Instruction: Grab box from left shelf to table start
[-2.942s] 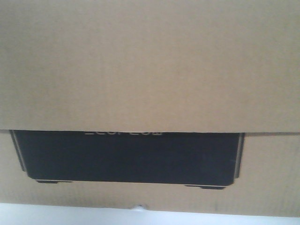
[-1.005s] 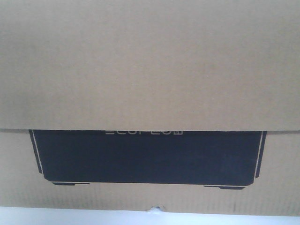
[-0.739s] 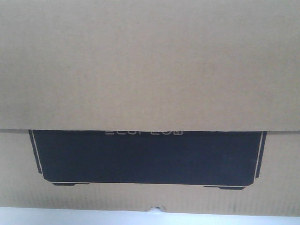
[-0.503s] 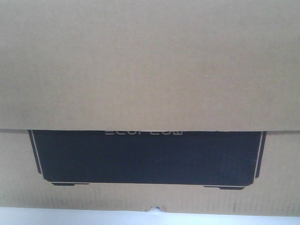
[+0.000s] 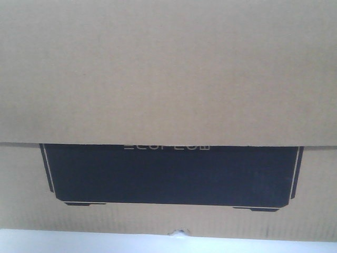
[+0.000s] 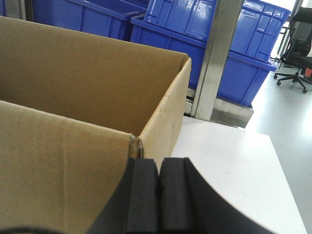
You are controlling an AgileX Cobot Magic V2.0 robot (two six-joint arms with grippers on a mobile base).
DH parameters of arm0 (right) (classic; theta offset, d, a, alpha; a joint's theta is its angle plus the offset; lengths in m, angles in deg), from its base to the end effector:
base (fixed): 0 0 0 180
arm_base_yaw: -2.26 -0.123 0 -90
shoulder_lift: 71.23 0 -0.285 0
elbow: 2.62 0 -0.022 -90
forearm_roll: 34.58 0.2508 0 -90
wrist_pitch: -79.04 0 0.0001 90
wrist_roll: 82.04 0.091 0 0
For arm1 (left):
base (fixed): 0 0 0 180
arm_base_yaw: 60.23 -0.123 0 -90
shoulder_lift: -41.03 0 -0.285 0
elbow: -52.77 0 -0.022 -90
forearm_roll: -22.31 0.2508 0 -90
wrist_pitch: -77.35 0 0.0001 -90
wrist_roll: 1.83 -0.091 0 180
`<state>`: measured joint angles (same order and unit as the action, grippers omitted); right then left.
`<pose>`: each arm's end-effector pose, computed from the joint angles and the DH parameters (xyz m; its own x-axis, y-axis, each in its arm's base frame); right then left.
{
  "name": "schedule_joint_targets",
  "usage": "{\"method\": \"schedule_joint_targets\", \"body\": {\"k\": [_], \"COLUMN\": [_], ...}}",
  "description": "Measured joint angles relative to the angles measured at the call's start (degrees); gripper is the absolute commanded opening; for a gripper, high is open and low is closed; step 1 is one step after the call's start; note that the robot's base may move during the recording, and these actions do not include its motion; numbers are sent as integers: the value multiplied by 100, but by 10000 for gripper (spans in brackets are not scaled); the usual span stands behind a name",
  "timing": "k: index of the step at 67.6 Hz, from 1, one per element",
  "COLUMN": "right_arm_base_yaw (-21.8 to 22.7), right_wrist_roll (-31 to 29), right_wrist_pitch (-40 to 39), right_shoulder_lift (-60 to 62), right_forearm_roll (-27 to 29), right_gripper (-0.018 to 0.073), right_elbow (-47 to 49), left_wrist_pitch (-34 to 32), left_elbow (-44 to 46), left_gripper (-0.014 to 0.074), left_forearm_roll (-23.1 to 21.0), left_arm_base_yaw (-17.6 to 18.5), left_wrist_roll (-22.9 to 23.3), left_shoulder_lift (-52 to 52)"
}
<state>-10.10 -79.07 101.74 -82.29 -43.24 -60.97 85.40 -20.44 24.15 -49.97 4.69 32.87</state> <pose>0.0384 0.0030 0.2834 -0.0181 -0.0935 -0.9955 -0.1592 0.9832 -0.0895 0.0528 -0.0091 0.2237 -0.0042 -0.0825 -0.9966 0.1739 0.9813 -0.0819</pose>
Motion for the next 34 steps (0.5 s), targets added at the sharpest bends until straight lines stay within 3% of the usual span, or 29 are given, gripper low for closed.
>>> {"method": "schedule_joint_targets", "body": {"k": [8,34], "right_arm_base_yaw": [0,0], "right_wrist_roll": [0,0], "right_wrist_pitch": [0,0], "right_shoulder_lift": [0,0], "right_forearm_roll": [0,-6], "right_gripper": [68,68], "right_elbow": [0,-9], "left_wrist_pitch": [12,309], "left_elbow": [-531,-575], "left_gripper": [-92,-92], "left_forearm_roll": [-40,-48], "left_arm_base_yaw": [-167,-189], "left_wrist_roll": [0,0], "left_shoulder_lift": [92,103]}}
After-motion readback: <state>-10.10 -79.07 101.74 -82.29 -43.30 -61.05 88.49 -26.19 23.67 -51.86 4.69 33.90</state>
